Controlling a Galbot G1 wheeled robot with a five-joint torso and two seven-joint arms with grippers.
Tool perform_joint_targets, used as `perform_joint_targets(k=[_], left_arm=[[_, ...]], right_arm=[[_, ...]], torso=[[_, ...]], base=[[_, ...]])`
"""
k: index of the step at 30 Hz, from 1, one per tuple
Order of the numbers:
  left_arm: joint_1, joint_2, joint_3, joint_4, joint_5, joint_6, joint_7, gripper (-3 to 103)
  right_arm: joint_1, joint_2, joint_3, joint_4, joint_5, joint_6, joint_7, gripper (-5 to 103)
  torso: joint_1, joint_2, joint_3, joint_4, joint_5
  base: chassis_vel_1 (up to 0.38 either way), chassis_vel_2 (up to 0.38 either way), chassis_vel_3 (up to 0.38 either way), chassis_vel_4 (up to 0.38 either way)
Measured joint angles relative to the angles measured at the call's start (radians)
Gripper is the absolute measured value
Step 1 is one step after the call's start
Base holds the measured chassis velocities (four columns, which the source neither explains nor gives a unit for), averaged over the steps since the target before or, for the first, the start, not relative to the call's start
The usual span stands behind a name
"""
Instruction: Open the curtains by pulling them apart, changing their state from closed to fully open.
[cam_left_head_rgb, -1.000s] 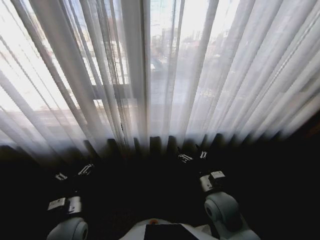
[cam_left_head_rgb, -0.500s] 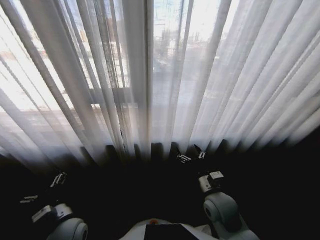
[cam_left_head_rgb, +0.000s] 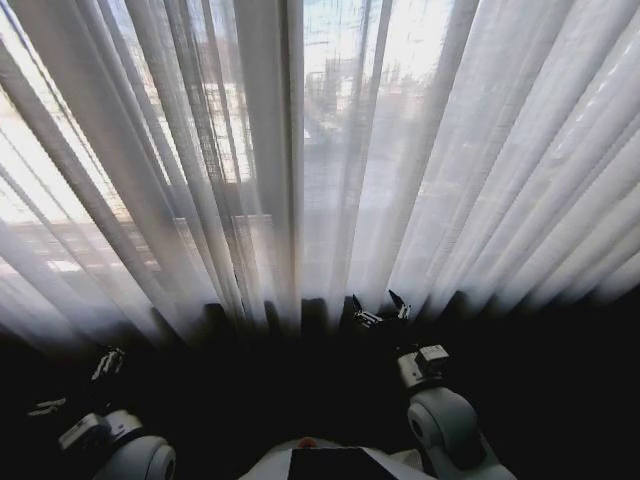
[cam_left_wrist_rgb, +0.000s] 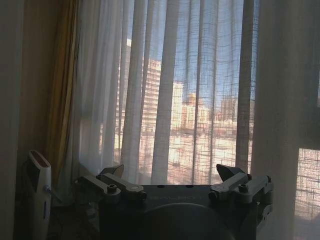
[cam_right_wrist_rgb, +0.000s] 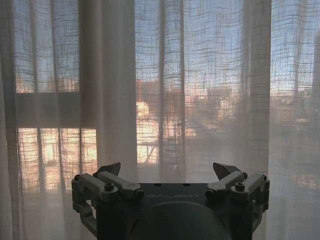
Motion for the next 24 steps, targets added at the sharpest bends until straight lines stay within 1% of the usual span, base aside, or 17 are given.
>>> perform_joint_targets(k=[9, 19, 20, 21, 22, 23, 24], left_arm=[[-0.004, -0.015, -0.002, 0.000, -0.008, 0.005, -0.011, 100], [-0.006, -0.023, 0.001, 0.000, -0.006, 0.006, -0.014, 100], [-0.005, -0.023, -0.002, 0.000, -0.006, 0.007, 0.079, 100], [-0.005, -0.023, -0.001, 0.000, -0.006, 0.007, 0.264, 100], [-0.005, -0.023, -0.001, 0.000, -0.005, 0.007, 0.383, 100], [-0.005, -0.023, -0.001, 0.000, -0.005, 0.007, 0.383, 100], [-0.005, -0.023, -0.001, 0.000, -0.005, 0.008, 0.489, 100]], right_arm=[[0.007, -0.008, -0.010, -0.002, -0.004, 0.000, 0.001, 100], [-0.006, -0.012, -0.008, -0.001, -0.001, -0.005, 0.003, 100], [-0.005, -0.013, -0.007, -0.003, -0.001, -0.005, 0.003, 100], [-0.002, -0.012, -0.007, -0.005, -0.001, -0.005, 0.003, 100], [0.000, -0.011, -0.008, -0.008, 0.000, -0.005, 0.003, 100], [0.000, -0.011, -0.008, -0.008, 0.000, -0.005, 0.003, 100], [0.000, -0.009, -0.008, -0.010, 0.000, -0.004, 0.003, 100]], torso=[[0.000, 0.000, 0.000, 0.0000, 0.0000], [0.000, 0.000, 0.000, 0.0000, 0.0000], [0.000, 0.000, 0.000, 0.0009, 0.0001], [0.000, 0.000, 0.000, -0.0001, -0.0003], [0.000, 0.000, 0.000, -0.0001, 0.0003], [0.000, 0.000, 0.000, -0.0001, 0.0003], [0.000, 0.000, 0.000, -0.0002, 0.0000]], base=[[-0.098, 0.099, 0.095, -0.102], [-0.004, 0.005, 0.006, -0.002], [0.000, 0.000, 0.000, 0.000], [0.000, 0.000, 0.000, 0.000], [0.000, 0.000, 0.000, 0.000], [0.000, 0.000, 0.000, 0.000], [0.000, 0.000, 0.000, 0.000]])
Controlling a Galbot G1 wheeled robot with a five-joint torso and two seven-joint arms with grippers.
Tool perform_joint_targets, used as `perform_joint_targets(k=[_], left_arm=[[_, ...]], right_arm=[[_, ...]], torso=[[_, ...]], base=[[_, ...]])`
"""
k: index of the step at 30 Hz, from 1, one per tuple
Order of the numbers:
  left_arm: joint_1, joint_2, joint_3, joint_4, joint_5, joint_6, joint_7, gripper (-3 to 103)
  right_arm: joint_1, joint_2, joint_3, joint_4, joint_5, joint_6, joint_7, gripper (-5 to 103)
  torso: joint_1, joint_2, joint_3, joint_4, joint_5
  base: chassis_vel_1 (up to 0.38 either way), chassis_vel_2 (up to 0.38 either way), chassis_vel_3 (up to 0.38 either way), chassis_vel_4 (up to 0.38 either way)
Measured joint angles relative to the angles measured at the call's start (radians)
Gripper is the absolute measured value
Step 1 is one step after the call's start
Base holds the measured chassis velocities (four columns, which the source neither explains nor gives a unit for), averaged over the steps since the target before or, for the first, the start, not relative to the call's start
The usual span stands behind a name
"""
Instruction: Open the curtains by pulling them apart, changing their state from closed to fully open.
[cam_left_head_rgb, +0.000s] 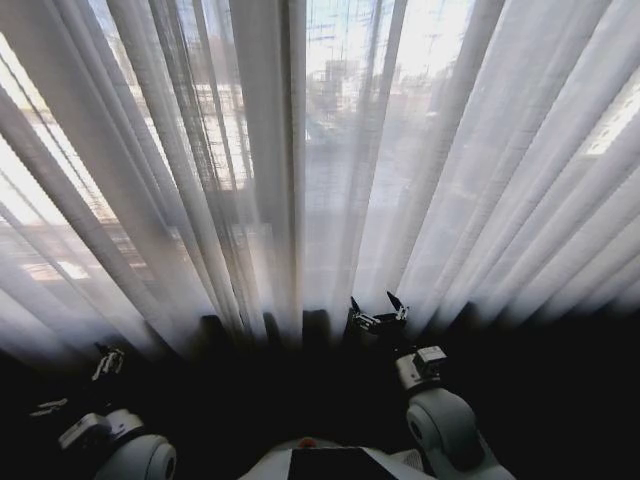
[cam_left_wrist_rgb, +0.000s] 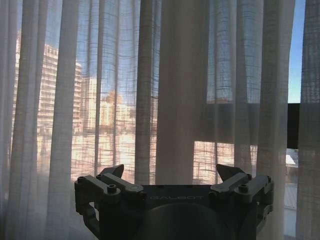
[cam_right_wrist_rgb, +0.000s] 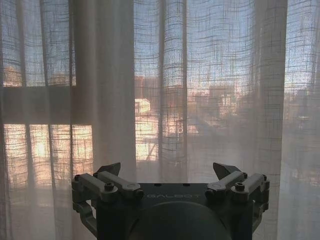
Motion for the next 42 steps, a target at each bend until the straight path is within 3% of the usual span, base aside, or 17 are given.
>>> perform_joint_targets(k=[2, 4, 13, 26, 42], left_arm=[[0.001, 0.000, -0.001, 0.000, 0.001, 0.001, 0.101, 100], [0.002, 0.000, -0.002, 0.000, 0.002, 0.001, 0.163, 100], [0.002, -0.001, 0.000, 0.002, 0.005, 0.002, 0.289, 100], [0.004, -0.001, 0.000, 0.002, 0.005, 0.003, 0.360, 100], [0.007, -0.002, 0.001, 0.007, 0.006, -0.017, 0.383, 100]], right_arm=[[0.000, 0.002, -0.001, -0.004, 0.000, 0.001, 0.000, 100], [0.001, 0.004, -0.002, -0.005, 0.000, 0.001, 0.000, 100], [0.006, 0.000, 0.001, -0.006, 0.000, 0.003, 0.000, 100], [0.010, 0.001, 0.001, -0.009, -0.019, 0.003, 0.001, 100], [0.000, 0.005, -0.001, -0.012, -0.058, 0.001, 0.001, 100]], torso=[[0.000, 0.000, 0.000, 0.0002, 0.0002], [0.000, 0.000, 0.000, 0.0003, 0.0002], [0.000, 0.000, 0.000, 0.0003, 0.0001], [0.000, 0.000, 0.000, 0.0003, 0.0001], [0.000, 0.000, 0.000, 0.0003, 0.0001]], base=[[0.000, 0.000, 0.000, 0.000], [0.000, 0.000, 0.000, 0.000], [0.000, 0.000, 0.000, 0.000], [0.000, 0.000, 0.000, 0.000], [0.006, 0.007, -0.007, -0.010]])
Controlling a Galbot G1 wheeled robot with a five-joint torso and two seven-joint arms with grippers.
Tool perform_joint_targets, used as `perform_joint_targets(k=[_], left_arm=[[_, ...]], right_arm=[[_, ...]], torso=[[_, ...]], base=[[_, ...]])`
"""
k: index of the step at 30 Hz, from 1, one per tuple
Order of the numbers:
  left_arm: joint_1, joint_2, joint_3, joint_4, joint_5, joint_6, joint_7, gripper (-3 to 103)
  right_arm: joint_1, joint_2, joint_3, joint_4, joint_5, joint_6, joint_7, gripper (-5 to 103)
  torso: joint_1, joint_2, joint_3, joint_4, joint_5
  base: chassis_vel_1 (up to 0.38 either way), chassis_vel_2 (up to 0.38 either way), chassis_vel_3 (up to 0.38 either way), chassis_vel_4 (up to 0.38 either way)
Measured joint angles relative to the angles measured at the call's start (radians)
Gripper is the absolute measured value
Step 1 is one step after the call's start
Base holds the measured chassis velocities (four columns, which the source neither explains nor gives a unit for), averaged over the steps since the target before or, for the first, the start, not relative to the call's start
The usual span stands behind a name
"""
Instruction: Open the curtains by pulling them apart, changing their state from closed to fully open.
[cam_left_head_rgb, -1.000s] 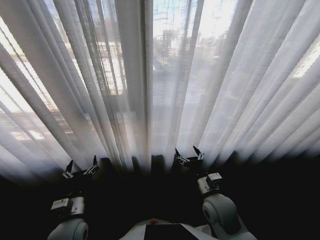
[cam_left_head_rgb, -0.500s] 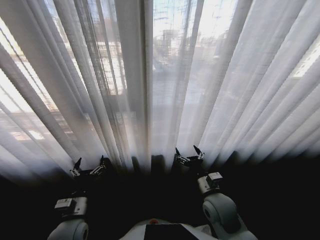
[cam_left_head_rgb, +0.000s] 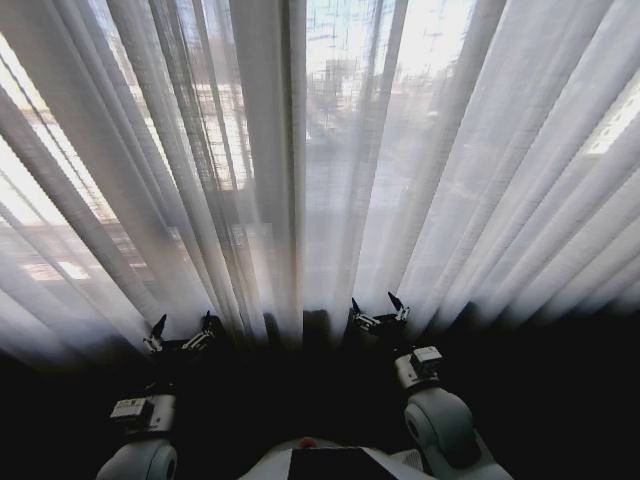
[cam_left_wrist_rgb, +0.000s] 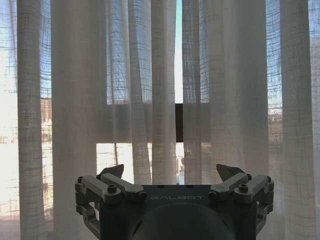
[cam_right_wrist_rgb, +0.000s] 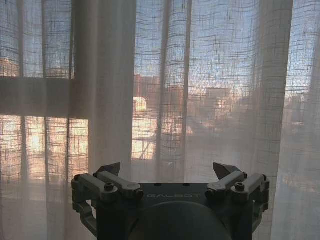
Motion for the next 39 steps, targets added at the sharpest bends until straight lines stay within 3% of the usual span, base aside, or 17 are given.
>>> perform_joint_targets(k=[25, 30, 39], left_arm=[[-0.005, 0.002, 0.002, 0.004, -0.001, 0.000, 0.007, 100], [-0.001, -0.007, -0.005, 0.007, -0.006, -0.004, 0.007, 100], [-0.002, -0.007, -0.005, 0.001, -0.007, -0.007, 0.008, 100]], right_arm=[[-0.006, 0.012, -0.027, -0.002, -0.026, 0.024, 0.000, 100], [-0.008, 0.015, -0.055, -0.019, -0.021, 0.059, 0.000, 100], [0.015, 0.017, -0.068, -0.029, -0.008, 0.032, 0.004, 100]], torso=[[0.000, 0.000, 0.000, 0.0000, 0.0001], [0.000, 0.000, 0.000, 0.0001, -0.0005], [0.000, 0.000, 0.000, 0.0000, 0.0004]], base=[[0.198, 0.192, -0.188, -0.203], [0.109, 0.083, -0.082, -0.075], [0.000, 0.000, 0.000, 0.000]])
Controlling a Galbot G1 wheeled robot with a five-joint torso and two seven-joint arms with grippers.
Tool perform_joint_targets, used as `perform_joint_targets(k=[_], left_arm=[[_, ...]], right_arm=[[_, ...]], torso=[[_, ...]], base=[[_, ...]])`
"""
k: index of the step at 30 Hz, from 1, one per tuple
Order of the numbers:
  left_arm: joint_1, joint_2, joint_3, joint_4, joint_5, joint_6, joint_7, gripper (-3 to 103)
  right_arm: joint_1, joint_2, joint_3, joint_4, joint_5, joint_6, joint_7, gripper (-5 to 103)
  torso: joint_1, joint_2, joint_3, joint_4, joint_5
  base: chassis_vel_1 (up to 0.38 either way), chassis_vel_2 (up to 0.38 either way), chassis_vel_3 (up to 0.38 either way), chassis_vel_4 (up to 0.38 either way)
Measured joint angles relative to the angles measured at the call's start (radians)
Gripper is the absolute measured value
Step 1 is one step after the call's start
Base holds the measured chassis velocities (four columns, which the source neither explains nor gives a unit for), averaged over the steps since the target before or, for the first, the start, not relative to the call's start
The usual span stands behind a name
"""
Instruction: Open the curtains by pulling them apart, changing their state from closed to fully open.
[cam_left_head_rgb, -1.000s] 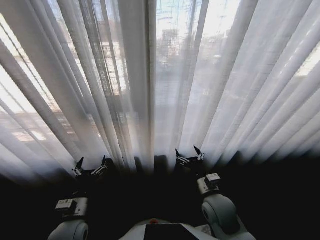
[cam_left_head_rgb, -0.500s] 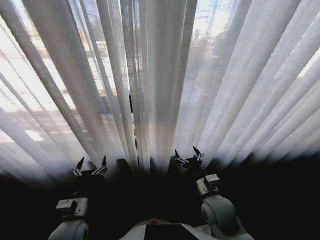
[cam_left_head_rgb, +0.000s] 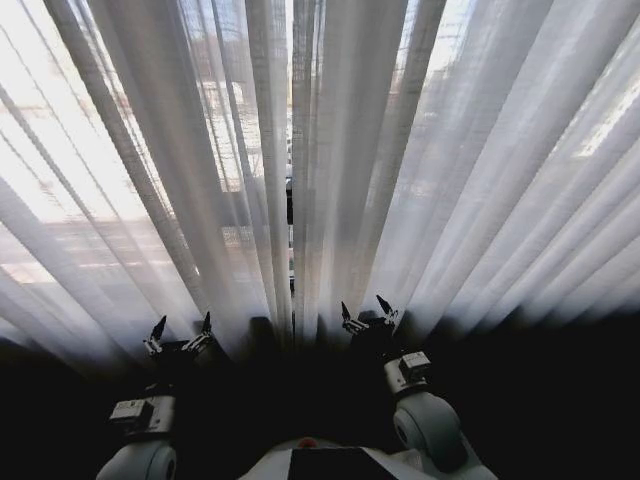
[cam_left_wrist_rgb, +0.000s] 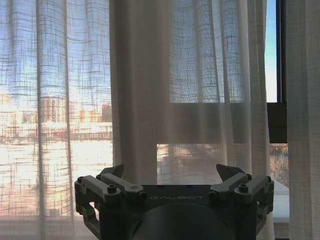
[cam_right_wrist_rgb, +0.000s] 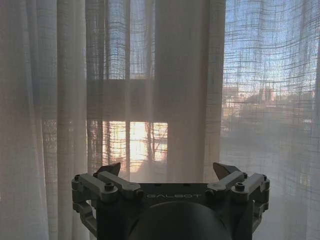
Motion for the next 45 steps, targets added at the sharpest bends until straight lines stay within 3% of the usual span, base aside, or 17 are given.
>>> perform_joint_targets(k=[45], left_arm=[[0.003, -0.019, 0.002, 0.004, 0.010, 0.001, 0.002, 100]], right_arm=[[0.020, -0.006, -0.028, -0.015, 0.003, -0.007, -0.001, 100]], torso=[[0.000, 0.000, 0.000, 0.0000, -0.0002]], base=[[0.038, 0.042, -0.041, -0.038]])
